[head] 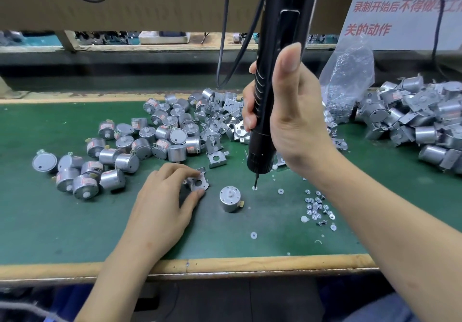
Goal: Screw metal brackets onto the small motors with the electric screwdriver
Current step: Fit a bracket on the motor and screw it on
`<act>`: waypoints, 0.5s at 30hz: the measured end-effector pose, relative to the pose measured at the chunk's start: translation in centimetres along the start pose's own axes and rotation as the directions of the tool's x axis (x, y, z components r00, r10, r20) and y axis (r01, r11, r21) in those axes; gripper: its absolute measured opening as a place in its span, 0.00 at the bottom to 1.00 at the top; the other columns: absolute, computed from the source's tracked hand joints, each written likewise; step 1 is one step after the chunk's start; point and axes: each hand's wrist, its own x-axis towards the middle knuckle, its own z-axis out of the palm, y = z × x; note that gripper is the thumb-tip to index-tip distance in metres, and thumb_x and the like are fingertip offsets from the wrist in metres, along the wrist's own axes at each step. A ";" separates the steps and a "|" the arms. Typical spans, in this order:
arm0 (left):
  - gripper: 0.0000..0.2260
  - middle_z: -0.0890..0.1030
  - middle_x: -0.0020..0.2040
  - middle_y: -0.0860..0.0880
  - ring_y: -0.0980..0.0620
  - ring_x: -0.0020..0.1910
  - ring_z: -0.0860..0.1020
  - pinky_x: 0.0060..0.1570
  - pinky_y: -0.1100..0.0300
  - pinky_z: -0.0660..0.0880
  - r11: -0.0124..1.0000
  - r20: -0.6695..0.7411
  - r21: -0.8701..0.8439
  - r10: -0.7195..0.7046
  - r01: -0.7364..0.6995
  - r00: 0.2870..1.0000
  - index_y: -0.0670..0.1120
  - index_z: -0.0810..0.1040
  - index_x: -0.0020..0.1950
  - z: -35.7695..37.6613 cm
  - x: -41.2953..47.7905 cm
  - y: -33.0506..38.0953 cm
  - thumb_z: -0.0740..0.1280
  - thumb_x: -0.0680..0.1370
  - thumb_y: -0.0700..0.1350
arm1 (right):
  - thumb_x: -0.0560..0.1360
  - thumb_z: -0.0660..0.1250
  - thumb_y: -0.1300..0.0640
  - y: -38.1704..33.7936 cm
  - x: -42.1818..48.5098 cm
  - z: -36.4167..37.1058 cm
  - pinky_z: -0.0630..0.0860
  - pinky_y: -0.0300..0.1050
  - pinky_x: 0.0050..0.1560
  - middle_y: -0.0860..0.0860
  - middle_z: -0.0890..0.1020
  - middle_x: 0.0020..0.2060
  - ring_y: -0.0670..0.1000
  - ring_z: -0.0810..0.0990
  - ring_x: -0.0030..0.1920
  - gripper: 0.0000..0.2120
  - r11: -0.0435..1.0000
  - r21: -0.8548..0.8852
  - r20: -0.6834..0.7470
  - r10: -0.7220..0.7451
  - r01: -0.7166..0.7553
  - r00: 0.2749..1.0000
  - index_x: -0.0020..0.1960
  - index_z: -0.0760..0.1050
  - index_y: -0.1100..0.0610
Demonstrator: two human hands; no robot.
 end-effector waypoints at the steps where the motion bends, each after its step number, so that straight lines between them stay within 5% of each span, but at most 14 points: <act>1: 0.10 0.76 0.56 0.58 0.51 0.52 0.75 0.52 0.58 0.69 1.000 -0.004 0.000 -0.006 0.006 1.000 0.53 0.80 0.57 0.1 0.0 0.0 0.71 0.76 0.50 | 0.61 0.63 0.26 0.0 0.0 0.1 0.72 0.43 0.29 0.48 0.75 0.27 0.50 0.72 0.25 0.38 1.000 -0.001 0.005 0.000 0.000 1.000 0.49 0.69 0.60; 9: 0.13 0.75 0.53 0.58 0.62 0.46 0.75 0.48 0.76 0.67 0.980 -0.087 -0.172 0.083 -0.097 0.993 0.50 0.79 0.56 0.0 -0.3 0.7 0.75 0.73 0.49 | 0.60 0.63 0.26 -0.7 0.3 0.4 0.73 0.45 0.29 0.49 0.75 0.27 0.51 0.73 0.25 0.35 1.000 0.020 0.011 -0.015 0.014 1.000 0.45 0.70 0.58; 15: 0.19 0.77 0.53 0.63 0.58 0.47 0.76 0.45 0.74 0.66 0.939 -0.097 -0.253 0.213 -0.231 0.972 0.54 0.76 0.59 -0.2 -0.7 2.2 0.77 0.71 0.52 | 0.60 0.62 0.26 -1.0 0.2 0.5 0.72 0.45 0.30 0.49 0.75 0.27 0.51 0.73 0.25 0.36 0.999 0.029 0.028 -0.024 0.023 0.999 0.46 0.70 0.59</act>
